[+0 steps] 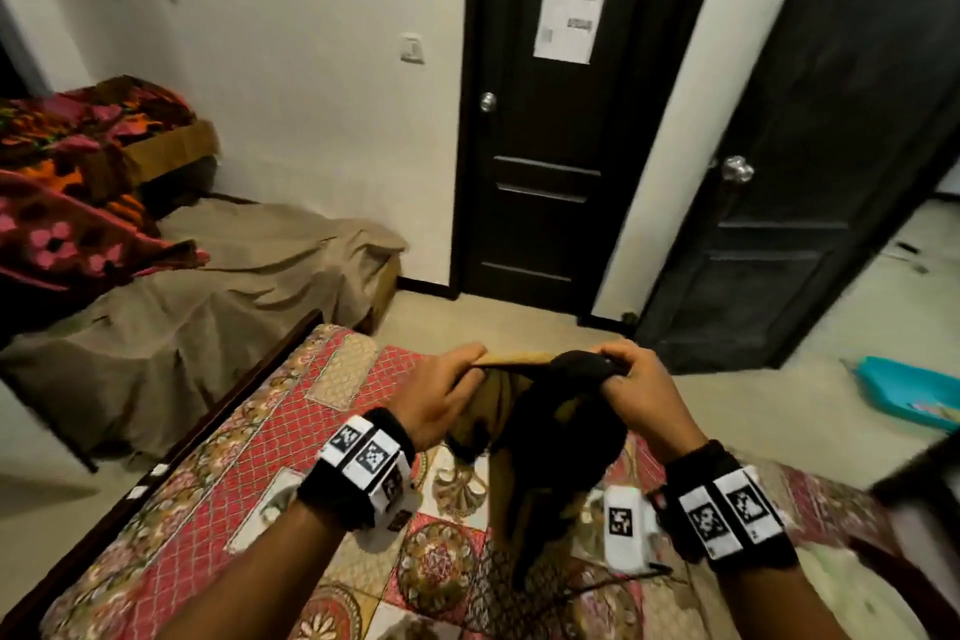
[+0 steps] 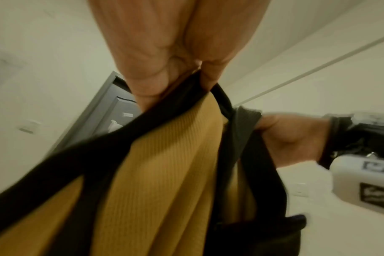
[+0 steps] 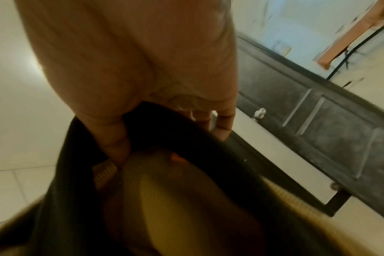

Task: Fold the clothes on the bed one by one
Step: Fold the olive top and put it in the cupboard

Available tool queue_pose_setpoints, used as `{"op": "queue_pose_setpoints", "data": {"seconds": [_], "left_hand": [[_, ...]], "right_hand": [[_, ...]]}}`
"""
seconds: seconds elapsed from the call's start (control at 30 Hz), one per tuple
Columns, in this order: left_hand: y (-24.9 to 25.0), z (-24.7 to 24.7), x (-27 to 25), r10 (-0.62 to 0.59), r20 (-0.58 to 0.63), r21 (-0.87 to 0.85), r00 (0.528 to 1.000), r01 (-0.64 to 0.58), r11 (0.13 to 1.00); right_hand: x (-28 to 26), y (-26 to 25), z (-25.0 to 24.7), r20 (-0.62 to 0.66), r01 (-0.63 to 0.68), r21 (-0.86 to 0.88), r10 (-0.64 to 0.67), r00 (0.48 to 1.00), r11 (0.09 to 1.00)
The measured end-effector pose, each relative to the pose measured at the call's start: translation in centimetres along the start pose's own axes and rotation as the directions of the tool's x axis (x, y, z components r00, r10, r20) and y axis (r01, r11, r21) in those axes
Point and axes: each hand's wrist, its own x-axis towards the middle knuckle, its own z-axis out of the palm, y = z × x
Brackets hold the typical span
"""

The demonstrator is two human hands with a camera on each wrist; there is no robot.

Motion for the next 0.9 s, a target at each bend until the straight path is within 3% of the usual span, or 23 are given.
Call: {"op": "queue_pose_setpoints", "data": {"seconds": [0.07,0.17,0.33,0.43,0.53,0.63,0.77,0.8,0.9], "left_hand": [[2.6,-0.3,0.5,0.131,-0.007,-0.067,0.991,-0.131,0.989],[5.8,-0.7,2.2,0.226,-0.003,-0.132,0.974,-0.225,0.965],[7.8,-3.0,5.1,0.278,-0.007,-0.030,0.960,-0.279,0.960],[8.3,-4.7,5.6,0.288,-0.097,0.026,0.953,-0.287,0.958],[8.3,-6.2,4.9,0.263,-0.200,0.126,0.944,-0.242,0.962],[7.8,-8.3,3.7,0.260,-0.259,0.172,0.930,-0.220,0.960],[4.7,-12.8,1.8,0.274,-0.260,0.360,0.926,-0.170,0.917],[3.4,-14.4,1.6,0.243,-0.248,0.405,0.938,-0.128,0.905],[0.6,-19.2,1.6,0.149,-0.223,0.498,0.963,-0.019,0.867]], "right_hand": [[-1.3,0.7,-1.5,0.035,0.014,0.036,-0.015,0.999,0.999],[-3.6,3.0,-3.5,0.231,-0.020,0.132,-0.011,0.973,0.991],[-10.4,9.9,0.7,0.450,-0.241,-0.106,0.263,0.854,0.965],[-12.5,10.9,6.7,0.307,-0.136,-0.004,0.130,0.943,0.991],[-12.8,7.2,10.7,-0.022,-0.091,0.013,0.091,0.996,0.996],[-12.6,6.5,11.0,-0.281,-0.031,0.120,0.064,0.958,0.992],[-10.7,8.5,6.0,-0.478,-0.184,0.064,0.191,0.857,0.981],[-9.8,8.1,4.2,-0.520,-0.183,0.009,0.161,0.839,0.983],[-5.4,4.5,-2.7,-0.542,-0.021,-0.287,-0.144,0.828,0.958]]}}
